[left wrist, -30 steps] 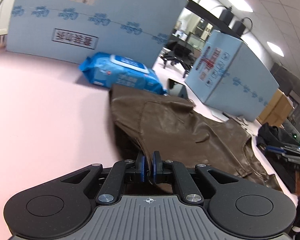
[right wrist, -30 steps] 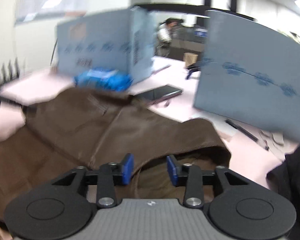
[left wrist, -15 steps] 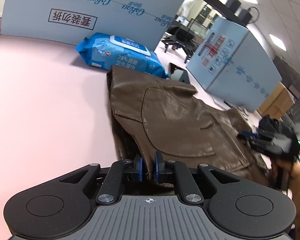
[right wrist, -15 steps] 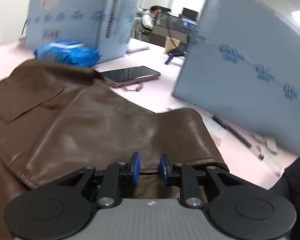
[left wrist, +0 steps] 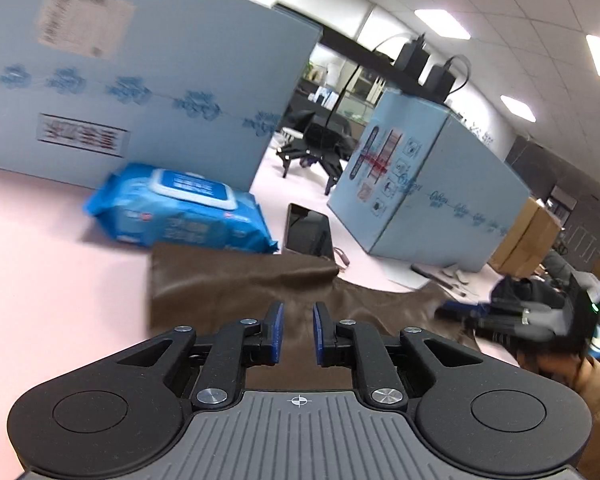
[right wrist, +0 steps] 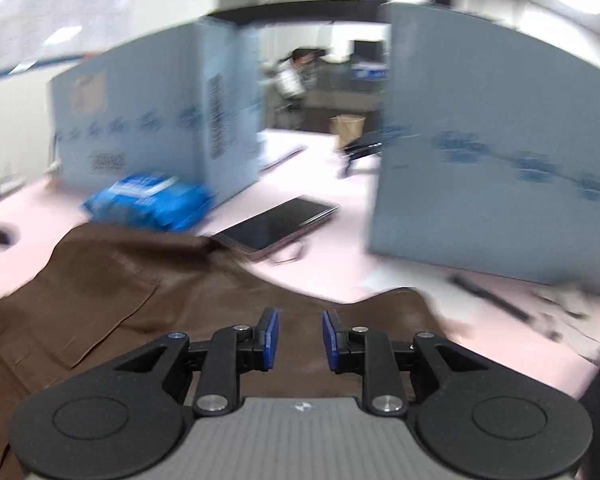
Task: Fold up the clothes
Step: 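Move both open tools over the brown leather vest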
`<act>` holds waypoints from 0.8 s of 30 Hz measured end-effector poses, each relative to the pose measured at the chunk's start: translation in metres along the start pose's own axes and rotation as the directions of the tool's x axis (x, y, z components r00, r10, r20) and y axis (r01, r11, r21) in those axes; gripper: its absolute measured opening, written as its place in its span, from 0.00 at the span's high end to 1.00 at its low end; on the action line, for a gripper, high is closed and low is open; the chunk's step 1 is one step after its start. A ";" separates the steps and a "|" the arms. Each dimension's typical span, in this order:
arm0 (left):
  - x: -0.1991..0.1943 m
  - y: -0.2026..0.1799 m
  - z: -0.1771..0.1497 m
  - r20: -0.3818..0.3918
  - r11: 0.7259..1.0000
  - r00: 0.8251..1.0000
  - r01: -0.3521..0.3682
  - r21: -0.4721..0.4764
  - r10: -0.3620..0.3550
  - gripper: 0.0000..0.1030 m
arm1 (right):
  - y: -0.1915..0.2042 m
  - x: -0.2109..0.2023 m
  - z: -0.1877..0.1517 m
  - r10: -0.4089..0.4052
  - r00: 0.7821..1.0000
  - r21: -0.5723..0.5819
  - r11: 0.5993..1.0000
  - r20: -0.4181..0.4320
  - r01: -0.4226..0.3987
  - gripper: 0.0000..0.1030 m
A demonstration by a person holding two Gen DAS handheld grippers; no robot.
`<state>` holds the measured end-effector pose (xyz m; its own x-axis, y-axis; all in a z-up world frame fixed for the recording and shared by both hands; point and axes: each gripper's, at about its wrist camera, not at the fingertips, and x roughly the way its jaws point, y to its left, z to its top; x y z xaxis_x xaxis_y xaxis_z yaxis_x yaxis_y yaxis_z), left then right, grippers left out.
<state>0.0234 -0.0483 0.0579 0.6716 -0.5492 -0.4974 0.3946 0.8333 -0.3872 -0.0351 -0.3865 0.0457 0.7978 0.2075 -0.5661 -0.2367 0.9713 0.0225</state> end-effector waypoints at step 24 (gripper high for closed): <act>-0.040 -0.006 -0.018 0.013 0.995 0.999 0.051 0.084 -0.052 0.75 | -0.048 -0.029 -0.011 0.053 0.997 0.185 0.981 0.055 -0.062 0.60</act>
<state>-0.0169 -0.0322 0.0659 0.6584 -0.5911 -0.4660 0.4795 0.8066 -0.3456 -0.0534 -0.4408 0.0519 0.8135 0.2644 -0.5179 -0.1793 0.9613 0.2091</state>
